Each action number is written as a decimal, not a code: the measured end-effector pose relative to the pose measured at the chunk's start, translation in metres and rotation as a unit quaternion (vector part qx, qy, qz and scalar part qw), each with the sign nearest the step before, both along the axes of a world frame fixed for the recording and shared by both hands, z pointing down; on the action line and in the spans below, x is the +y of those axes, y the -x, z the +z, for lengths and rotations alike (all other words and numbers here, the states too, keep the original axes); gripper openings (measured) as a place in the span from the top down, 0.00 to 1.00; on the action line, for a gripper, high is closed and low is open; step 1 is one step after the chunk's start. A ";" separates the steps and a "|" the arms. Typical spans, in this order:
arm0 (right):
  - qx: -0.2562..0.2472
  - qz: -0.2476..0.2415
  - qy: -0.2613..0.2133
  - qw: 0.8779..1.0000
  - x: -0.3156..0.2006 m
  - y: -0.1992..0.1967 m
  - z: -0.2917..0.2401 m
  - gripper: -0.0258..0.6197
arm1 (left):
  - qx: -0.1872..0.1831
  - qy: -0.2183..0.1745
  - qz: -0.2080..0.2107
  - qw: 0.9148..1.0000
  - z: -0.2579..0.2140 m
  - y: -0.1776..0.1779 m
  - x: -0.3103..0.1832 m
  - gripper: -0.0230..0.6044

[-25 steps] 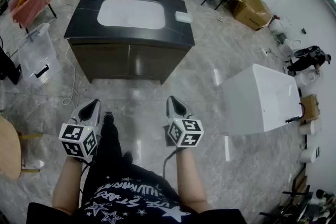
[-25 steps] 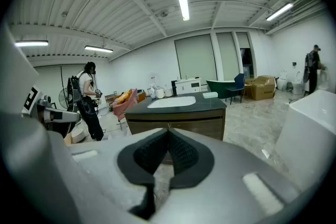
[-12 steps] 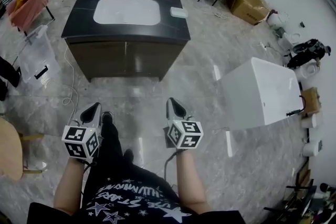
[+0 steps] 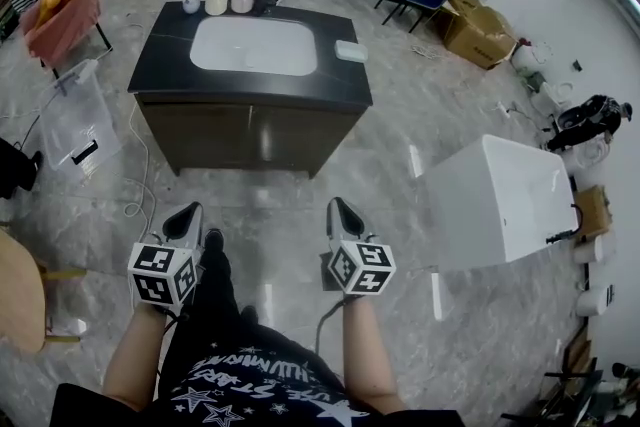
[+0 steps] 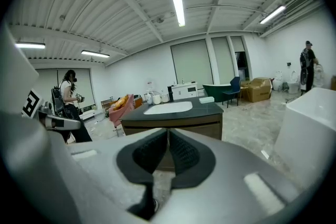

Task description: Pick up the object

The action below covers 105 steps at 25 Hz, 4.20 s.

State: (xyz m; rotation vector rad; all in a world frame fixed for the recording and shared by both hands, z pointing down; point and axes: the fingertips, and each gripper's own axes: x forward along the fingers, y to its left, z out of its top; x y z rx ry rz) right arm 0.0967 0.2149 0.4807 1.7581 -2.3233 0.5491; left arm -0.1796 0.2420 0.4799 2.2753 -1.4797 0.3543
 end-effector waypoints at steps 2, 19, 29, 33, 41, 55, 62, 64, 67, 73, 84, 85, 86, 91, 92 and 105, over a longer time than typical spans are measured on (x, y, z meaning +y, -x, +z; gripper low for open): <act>0.004 -0.005 0.000 1.000 -0.019 0.007 -0.001 0.90 | 0.001 -0.002 0.000 1.000 -0.001 0.006 -0.019 0.95; 0.005 -0.005 0.031 0.999 -0.243 0.076 -0.004 0.67 | 0.017 0.015 0.013 1.000 -0.002 0.065 -0.244 0.95; 0.024 0.003 0.036 0.999 -0.317 0.106 -0.003 0.67 | 0.024 0.028 0.052 0.998 0.004 0.073 -0.327 0.95; 0.037 0.019 0.045 0.998 -0.330 0.090 0.004 0.67 | 0.006 0.026 0.070 0.997 0.011 0.060 -0.344 0.95; 0.023 0.030 0.042 0.998 -0.387 0.036 0.007 0.67 | -0.005 0.023 0.053 0.998 0.009 0.024 -0.388 0.95; 0.015 0.005 0.035 0.999 -0.537 -0.080 0.008 0.67 | -0.022 0.021 0.032 0.999 0.005 -0.091 -0.507 0.95; 0.041 0.019 0.055 0.997 -0.579 -0.145 0.025 0.67 | -0.025 0.023 0.042 0.999 0.008 -0.152 -0.556 0.95; 0.044 0.022 0.061 0.997 -0.588 -0.160 0.032 0.67 | -0.026 0.025 0.042 0.998 0.011 -0.165 -0.566 0.95; 0.046 0.023 0.071 0.996 -0.601 -0.177 0.042 0.67 | -0.026 0.032 0.041 0.998 0.016 -0.179 -0.577 0.95; 0.048 0.020 0.099 0.994 -0.618 -0.195 0.070 0.67 | -0.029 0.049 0.043 0.997 0.032 -0.198 -0.592 0.95; 0.068 -0.013 0.175 0.982 -0.623 -0.197 0.122 0.75 | -0.033 0.073 0.035 0.996 0.054 -0.205 -0.598 0.95; 0.071 -0.011 0.180 0.981 -0.623 -0.196 0.125 0.76 | -0.034 0.076 0.034 0.996 0.057 -0.204 -0.597 0.95; 0.075 -0.010 0.185 0.980 -0.624 -0.196 0.128 0.77 | -0.034 0.078 0.033 0.996 0.059 -0.202 -0.597 0.95; 0.085 -0.001 0.201 0.976 -0.621 -0.196 0.137 0.88 | -0.035 0.081 0.034 0.995 0.062 -0.199 -0.591 0.95; 0.088 0.004 0.203 0.975 -0.620 -0.197 0.138 0.90 | -0.035 0.082 0.033 0.995 0.063 -0.198 -0.589 0.95; 0.091 0.046 0.180 0.978 -0.598 -0.198 0.105 0.94 | -0.024 0.072 0.025 0.997 0.049 -0.174 -0.551 0.95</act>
